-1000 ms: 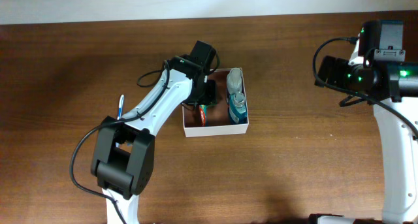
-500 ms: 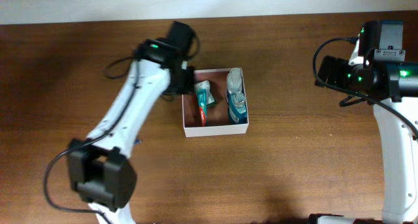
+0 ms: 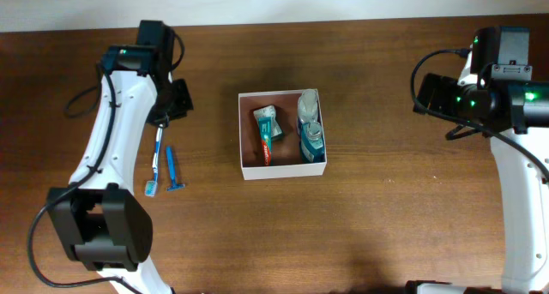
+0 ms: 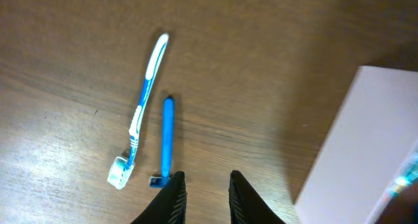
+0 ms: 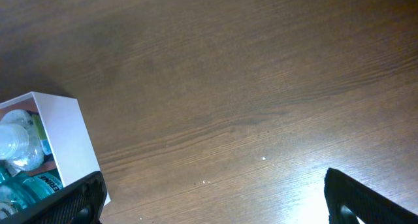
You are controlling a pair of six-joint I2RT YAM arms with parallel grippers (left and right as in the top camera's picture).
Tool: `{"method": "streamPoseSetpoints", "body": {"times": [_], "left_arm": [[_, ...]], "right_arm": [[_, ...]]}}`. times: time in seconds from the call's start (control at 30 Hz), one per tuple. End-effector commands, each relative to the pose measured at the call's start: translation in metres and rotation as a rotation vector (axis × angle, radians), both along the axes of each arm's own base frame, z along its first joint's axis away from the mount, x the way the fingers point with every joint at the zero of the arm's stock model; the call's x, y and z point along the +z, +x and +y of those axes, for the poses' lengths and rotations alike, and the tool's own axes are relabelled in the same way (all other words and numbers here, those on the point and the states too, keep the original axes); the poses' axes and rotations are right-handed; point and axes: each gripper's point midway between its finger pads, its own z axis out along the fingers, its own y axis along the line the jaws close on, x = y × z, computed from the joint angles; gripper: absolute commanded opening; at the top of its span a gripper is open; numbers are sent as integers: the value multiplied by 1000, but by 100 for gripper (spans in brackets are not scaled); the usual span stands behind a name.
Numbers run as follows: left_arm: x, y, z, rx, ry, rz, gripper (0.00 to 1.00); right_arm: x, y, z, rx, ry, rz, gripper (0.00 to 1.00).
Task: Pack container
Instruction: 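Move the left gripper to the blue stick and grasp it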
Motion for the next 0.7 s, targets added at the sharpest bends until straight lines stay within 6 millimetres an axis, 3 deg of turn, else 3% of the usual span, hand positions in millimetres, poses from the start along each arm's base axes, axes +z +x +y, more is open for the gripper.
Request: {"method": "streamPoseSetpoints", "body": {"times": [0.0, 0.4, 0.67], "left_arm": [[-22, -13, 8, 2, 13, 52, 24], [-93, -48, 23, 50, 11, 157, 27], [-125, -60, 33, 86, -13, 164, 41]], "right_arm": [[3, 1, -3, -13, -3, -9, 99], [3, 1, -3, -13, -2, -9, 98], [3, 1, -3, -13, -3, -9, 98]]}}
